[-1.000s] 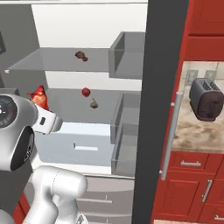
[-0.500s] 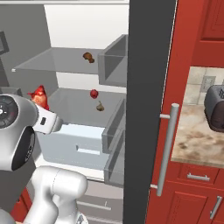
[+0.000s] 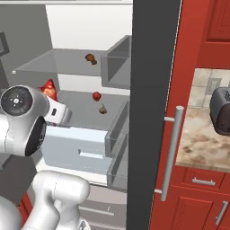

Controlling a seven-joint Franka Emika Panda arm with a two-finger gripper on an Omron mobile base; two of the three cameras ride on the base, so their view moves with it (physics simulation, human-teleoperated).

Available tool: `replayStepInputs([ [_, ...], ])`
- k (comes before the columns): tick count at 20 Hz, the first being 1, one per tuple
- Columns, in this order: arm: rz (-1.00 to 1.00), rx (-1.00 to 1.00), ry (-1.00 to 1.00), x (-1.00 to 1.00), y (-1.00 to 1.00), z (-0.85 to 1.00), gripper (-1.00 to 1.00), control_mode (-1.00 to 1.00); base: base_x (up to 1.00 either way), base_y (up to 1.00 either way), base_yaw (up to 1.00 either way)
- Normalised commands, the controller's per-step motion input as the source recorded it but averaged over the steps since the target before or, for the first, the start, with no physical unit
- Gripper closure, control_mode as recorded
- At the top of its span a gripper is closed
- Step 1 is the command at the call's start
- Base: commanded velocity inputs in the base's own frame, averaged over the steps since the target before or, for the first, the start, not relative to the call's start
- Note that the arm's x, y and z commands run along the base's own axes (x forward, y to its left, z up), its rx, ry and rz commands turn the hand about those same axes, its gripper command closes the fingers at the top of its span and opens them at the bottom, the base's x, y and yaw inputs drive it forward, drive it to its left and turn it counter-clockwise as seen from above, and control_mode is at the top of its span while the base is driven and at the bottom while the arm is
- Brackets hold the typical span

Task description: Transport the fish and garlic to the fridge. Place the fish on the rack containing meat and place the garlic on the rack containing the vegetable, ensuring meats and vegetables are on different racks.

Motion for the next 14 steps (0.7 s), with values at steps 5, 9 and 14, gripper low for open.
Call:
replayStepInputs([
  [5,0.0,0.0,-0.12,0.34,-0.06,0.06,1.0,-1.0,0.0,0.0,0.0],
  [9,0.0,0.0,-0.1,0.44,0.0,0.21,1.0,-1.0,0.0,0.0,0.0],
  [14,0.0,0.02,0.05,0.2,0.0,0.82,1.0,-1.0,0.0,0.0,0.0],
])
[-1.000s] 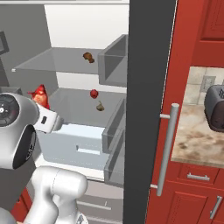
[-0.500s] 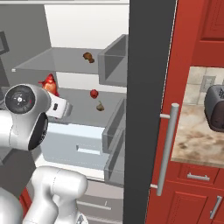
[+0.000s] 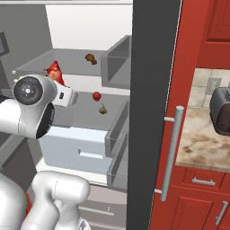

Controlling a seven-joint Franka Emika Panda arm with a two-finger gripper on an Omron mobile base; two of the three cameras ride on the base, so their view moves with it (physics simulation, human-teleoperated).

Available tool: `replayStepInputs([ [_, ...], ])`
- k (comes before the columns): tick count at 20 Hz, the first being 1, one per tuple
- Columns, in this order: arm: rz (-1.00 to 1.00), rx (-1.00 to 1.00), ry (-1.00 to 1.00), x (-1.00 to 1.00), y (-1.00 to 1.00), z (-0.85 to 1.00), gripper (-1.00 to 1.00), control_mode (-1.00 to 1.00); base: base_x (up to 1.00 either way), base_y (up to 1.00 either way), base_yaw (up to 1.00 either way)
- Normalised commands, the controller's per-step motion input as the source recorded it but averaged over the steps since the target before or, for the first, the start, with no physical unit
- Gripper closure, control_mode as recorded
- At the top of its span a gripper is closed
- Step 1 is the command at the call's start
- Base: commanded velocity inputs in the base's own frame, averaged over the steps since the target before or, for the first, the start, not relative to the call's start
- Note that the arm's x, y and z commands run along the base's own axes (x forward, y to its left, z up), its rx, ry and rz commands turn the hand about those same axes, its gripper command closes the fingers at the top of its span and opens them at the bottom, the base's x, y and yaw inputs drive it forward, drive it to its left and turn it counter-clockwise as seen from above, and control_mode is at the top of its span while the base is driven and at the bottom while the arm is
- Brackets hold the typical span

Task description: Transport the fish and garlic to the fridge. Place the fish on the rack containing meat and place the garlic on the rack containing the vegetable, ensuring meats and vegetables are on different racks.

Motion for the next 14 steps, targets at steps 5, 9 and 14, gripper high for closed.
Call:
replayStepInputs([
  [5,0.0,0.0,0.0,0.14,0.0,0.62,1.0,-1.0,0.0,0.0,0.0],
  [9,0.02,-0.07,-0.18,0.29,0.0,0.04,1.0,-1.0,0.0,0.0,0.0],
  [14,0.01,-0.04,-0.14,0.61,0.0,-0.06,1.0,-1.0,0.0,0.0,0.0],
])
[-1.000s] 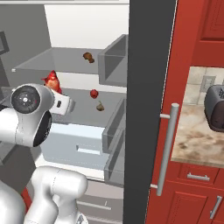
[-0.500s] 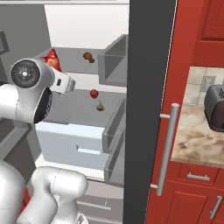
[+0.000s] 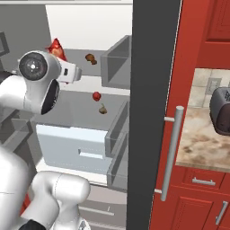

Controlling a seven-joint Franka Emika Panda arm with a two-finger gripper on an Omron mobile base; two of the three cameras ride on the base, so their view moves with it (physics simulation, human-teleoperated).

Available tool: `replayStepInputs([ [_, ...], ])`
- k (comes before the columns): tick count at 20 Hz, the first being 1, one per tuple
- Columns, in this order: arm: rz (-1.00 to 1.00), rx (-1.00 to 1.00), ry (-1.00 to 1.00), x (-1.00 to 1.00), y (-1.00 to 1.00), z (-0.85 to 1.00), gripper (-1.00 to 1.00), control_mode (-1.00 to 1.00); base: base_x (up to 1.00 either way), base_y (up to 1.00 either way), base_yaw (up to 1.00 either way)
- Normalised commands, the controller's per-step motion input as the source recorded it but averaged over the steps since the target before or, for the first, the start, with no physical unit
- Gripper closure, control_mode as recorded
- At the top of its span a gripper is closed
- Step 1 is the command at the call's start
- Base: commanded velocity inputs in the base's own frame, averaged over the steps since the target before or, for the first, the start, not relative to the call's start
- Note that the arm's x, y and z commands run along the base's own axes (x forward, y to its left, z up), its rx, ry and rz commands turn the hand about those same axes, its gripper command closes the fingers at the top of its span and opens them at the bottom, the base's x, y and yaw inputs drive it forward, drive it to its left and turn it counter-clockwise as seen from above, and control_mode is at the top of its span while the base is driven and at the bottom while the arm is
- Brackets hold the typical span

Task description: Transport the fish and garlic to the fridge. Place the fish on the rack containing meat and place the garlic on the rack containing the vegetable, ensuring meats and vegetables are on different racks.

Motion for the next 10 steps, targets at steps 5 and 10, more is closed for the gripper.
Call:
replayStepInputs([
  [5,0.0,0.0,-0.01,0.96,0.06,-0.15,1.0,-1.0,0.0,0.0,0.0],
  [10,0.0,0.0,0.01,0.98,0.16,-0.17,1.0,-1.0,0.0,0.0,0.0],
])
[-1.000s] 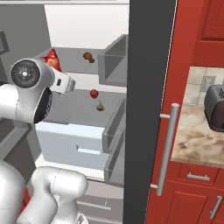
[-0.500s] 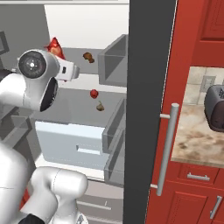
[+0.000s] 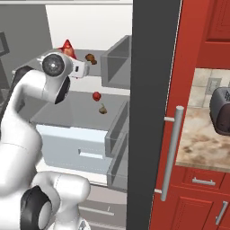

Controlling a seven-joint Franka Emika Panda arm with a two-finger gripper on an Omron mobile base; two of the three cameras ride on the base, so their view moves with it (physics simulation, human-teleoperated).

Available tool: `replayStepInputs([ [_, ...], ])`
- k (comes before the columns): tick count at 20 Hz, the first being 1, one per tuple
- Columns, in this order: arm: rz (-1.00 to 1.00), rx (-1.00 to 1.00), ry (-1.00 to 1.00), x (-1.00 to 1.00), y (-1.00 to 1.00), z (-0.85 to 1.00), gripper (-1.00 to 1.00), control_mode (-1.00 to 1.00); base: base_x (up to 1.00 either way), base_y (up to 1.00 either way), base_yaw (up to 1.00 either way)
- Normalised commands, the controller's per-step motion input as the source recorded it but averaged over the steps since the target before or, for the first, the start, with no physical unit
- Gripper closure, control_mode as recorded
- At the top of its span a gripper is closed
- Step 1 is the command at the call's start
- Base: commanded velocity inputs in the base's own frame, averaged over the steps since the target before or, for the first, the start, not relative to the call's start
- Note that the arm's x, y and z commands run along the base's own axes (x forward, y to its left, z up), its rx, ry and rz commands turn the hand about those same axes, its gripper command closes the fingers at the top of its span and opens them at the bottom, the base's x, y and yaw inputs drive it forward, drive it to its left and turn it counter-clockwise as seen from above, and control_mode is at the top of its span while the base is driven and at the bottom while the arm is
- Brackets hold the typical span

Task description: Transport the fish and garlic to the fridge. Place the fish on the rack containing meat and place the garlic on the rack containing the vegetable, ensuring meats and vegetables are on different racks.

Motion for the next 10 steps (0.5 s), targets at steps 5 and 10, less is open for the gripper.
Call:
replayStepInputs([
  [5,0.01,0.0,0.0,0.88,0.21,-0.14,1.0,-1.0,0.0,0.0,0.0],
  [10,0.01,0.0,0.0,0.9,0.19,-0.16,1.0,-1.0,0.0,0.0,0.0],
])
